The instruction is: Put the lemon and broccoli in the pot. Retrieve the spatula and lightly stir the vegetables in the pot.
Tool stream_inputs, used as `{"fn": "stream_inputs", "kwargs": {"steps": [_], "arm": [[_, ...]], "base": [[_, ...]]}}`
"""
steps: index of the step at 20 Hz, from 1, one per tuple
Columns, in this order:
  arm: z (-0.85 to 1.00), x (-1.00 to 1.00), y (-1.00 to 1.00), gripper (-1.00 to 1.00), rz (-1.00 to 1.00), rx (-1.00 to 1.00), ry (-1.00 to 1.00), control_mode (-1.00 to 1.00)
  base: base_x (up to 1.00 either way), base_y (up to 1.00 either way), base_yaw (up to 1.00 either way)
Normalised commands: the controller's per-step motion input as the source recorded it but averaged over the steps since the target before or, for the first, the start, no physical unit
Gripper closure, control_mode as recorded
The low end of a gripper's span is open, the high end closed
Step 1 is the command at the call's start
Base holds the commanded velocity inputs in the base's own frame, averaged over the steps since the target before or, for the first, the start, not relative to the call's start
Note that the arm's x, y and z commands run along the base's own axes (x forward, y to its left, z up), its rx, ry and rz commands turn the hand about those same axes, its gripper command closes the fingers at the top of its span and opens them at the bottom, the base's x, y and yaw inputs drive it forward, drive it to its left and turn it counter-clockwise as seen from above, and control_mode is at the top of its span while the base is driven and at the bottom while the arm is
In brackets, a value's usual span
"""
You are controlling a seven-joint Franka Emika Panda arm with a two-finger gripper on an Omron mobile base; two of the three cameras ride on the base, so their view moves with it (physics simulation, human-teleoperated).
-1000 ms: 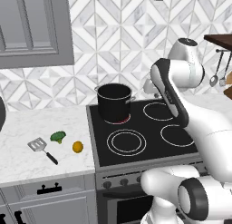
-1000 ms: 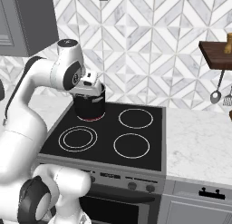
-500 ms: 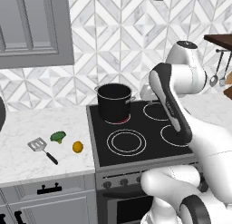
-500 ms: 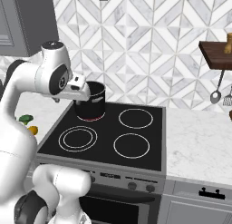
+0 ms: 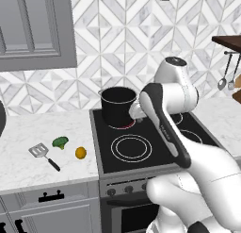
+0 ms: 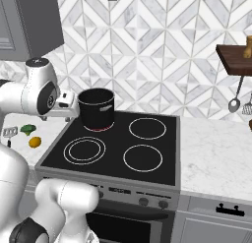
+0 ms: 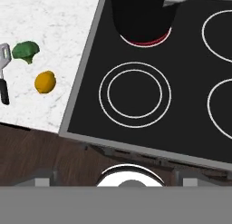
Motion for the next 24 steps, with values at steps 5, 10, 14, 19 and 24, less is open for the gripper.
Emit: {"fn": "stream_inputs", "kwargs": {"steps": [5, 10, 14, 19, 24], "arm": [[-0.20, 0.00, 0.71, -1.00, 0.10, 0.00, 0.03, -1.00], [-0.42, 0.00, 0.77, -1.00, 0.11, 0.00, 0.04, -1.00], [-0.44, 0.12, 0.69, -1.00, 0.08, 0.00, 0.05, -1.00], [-0.30, 0.17, 0.51, -1.00, 0.00, -0.05, 0.00, -1.00], [-0.24, 0.18, 0.41, -1.00, 0.00, -0.07, 0.00, -1.00]], "base": [[0.00, 0.00, 0.00], [0.00, 0.00, 0.00], [0.00, 0.00, 0.00], [0.00, 0.00, 0.00], [0.00, 0.00, 0.00]]}}
